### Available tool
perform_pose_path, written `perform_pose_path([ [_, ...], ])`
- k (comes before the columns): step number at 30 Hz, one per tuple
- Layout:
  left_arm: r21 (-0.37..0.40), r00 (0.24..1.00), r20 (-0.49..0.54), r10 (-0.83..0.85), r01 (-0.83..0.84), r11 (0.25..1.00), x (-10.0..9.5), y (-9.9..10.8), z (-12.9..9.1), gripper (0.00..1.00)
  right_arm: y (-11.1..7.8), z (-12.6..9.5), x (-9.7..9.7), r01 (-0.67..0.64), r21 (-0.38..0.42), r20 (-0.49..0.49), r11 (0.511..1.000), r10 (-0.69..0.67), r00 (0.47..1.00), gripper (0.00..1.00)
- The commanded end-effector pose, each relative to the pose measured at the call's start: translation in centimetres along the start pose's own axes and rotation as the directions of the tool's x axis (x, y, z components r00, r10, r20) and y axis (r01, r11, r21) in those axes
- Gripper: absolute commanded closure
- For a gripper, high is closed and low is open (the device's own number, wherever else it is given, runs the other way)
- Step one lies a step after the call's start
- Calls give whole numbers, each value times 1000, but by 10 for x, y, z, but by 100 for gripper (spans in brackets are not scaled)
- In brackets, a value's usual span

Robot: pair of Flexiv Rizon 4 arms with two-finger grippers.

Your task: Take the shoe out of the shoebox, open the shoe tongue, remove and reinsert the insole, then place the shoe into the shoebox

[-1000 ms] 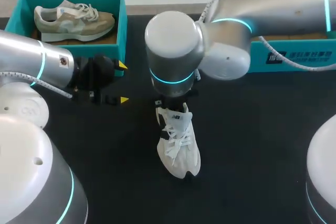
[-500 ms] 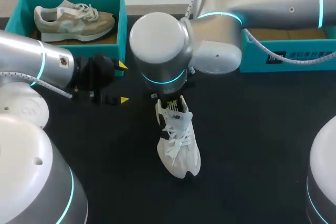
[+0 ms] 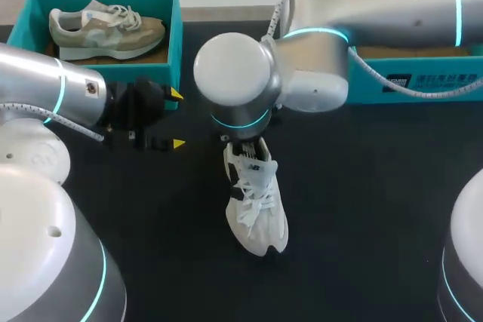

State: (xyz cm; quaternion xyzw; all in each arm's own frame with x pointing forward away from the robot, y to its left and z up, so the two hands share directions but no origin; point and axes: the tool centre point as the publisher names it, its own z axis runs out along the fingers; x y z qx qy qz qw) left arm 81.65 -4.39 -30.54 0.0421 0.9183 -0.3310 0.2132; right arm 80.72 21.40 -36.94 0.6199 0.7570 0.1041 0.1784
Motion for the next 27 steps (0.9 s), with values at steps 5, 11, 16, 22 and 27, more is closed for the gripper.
perform_pose_path([
  [5, -2, 1000, 0, 1, -1, 1000, 0, 0, 0, 0, -11, 9, 4, 0, 24, -5, 1000, 0, 1000, 100],
  [11, -2, 1000, 0, 1, -1, 1000, 0, 0, 0, 0, 1, -18, -1, 35, -35, 88, 999, -32, 996, 100],
  [16, -2, 1000, 0, 1, -1, 1000, 0, 0, 0, 0, 6, -24, -5, 80, -27, 131, 996, -76, 988, 100],
  [22, -2, 1000, 0, 1, -1, 1000, 0, 0, 0, 0, 1, -3, -9, 149, 53, 184, 987, -157, 970, 100],
  [27, -2, 1000, 0, 1, -1, 1000, 0, 0, 0, 0, -6, 8, -17, 153, 98, 206, 983, -171, 964, 100],
])
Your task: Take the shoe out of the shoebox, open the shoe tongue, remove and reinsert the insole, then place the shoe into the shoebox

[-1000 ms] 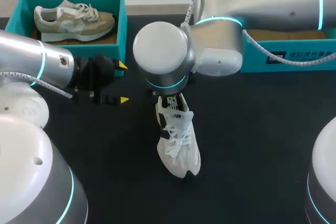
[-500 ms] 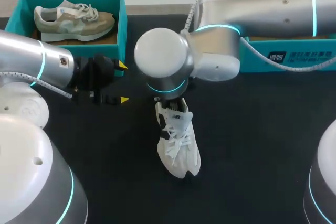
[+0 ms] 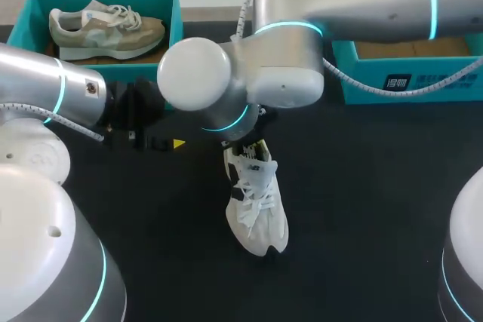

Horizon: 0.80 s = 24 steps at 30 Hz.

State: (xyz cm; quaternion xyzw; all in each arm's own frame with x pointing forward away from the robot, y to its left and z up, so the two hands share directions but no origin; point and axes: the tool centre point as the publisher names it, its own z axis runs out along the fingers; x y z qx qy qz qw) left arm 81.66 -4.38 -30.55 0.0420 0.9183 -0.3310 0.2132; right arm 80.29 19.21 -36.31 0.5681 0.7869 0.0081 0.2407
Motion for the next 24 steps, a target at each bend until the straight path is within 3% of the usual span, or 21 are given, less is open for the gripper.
perform_pose_path([
  [1, -2, 1000, 0, 1, -1, 1000, 0, 0, 0, 0, 0, 16, 7, 2, 40, 8, 999, -3, 1000, 100],
  [14, -2, 1000, 0, 1, -1, 1000, 0, 0, 0, 0, -21, 39, 15, -56, 88, -101, 995, 65, 993, 100],
  [19, -2, 1000, 0, 1, -1, 1000, 0, 0, 0, 0, -19, 33, 18, -50, 50, -169, 998, 57, 984, 100],
  [24, -2, 1000, 0, 1, -1, 1000, 0, 0, 0, 0, -13, 13, 16, -48, -5, -183, 999, 46, 982, 100],
])
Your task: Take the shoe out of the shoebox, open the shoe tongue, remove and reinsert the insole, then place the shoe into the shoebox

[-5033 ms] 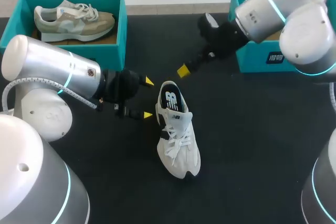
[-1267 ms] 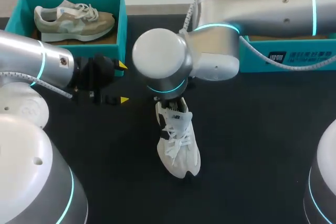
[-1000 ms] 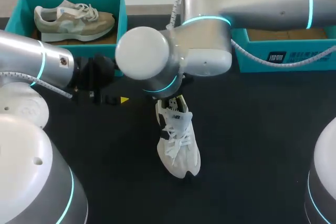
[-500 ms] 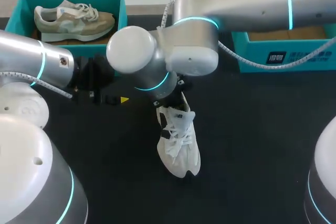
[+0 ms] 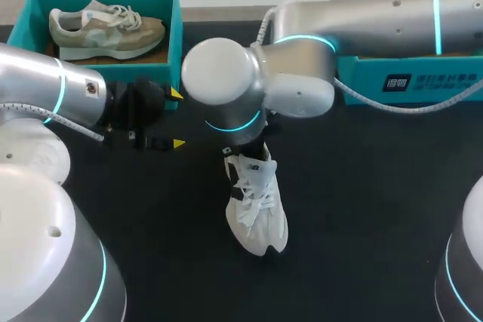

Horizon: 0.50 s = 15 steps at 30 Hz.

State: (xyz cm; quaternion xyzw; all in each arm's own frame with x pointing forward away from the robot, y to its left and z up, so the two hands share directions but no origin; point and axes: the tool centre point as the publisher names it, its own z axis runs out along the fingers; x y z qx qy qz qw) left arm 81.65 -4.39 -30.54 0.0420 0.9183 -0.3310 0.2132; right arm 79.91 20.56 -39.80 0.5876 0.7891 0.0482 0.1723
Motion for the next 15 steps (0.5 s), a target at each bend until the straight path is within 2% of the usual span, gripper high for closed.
perform_pose_path([
  [1, -2, 1000, 0, 1, -1, 1000, 0, 0, 0, 0, -4, -20, -8, 0, -49, -24, 999, -1, 1000, 100],
  [8, -2, 1000, 0, 1, -1, 1000, 0, 0, 0, 0, 0, -43, -14, 29, -76, 68, 997, -24, 997, 100],
  [11, -2, 1000, 0, 1, -1, 1000, 0, 0, 0, 0, 0, -40, -16, 71, -37, 105, 997, -67, 992, 100],
  [15, -2, 1000, 0, 1, -1, 1000, 0, 0, 0, 0, 1, -26, -18, 114, 11, 132, 993, -114, 985, 100],
])
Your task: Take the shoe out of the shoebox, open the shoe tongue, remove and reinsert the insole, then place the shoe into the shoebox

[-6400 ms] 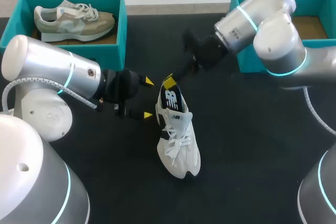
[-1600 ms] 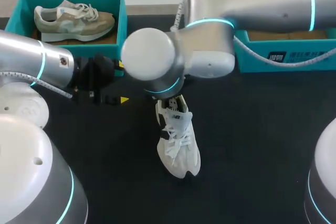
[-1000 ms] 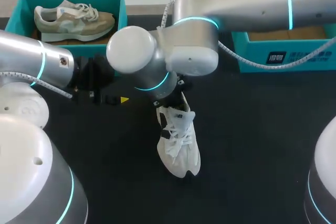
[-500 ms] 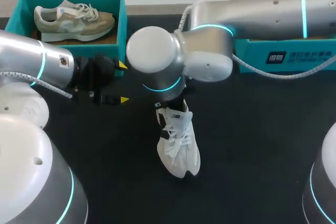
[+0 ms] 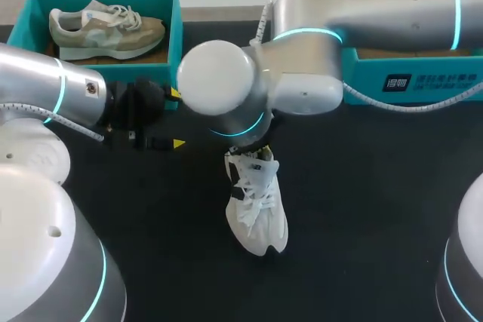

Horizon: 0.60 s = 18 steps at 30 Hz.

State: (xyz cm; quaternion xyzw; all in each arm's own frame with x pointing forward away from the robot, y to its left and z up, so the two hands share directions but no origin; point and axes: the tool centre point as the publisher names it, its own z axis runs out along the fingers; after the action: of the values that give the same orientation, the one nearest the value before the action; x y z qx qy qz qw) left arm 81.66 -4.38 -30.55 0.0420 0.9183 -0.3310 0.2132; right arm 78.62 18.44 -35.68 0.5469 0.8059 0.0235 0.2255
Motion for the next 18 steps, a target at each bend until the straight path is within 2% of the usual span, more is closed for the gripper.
perform_pose_path([
  [1, -2, 1000, 0, 1, -1, 1000, 0, 0, 0, 0, 8, 17, 9, 23, 49, 16, 999, -23, 1000, 100],
  [14, -2, 1000, 0, 1, -1, 1000, 0, 0, 0, 0, -1, 45, 10, 18, 109, -7, 994, -17, 1000, 100],
  [18, -2, 1000, 0, 1, -1, 1000, 0, 0, 0, 0, -6, 56, 13, 12, 128, -43, 992, -7, 999, 100],
])
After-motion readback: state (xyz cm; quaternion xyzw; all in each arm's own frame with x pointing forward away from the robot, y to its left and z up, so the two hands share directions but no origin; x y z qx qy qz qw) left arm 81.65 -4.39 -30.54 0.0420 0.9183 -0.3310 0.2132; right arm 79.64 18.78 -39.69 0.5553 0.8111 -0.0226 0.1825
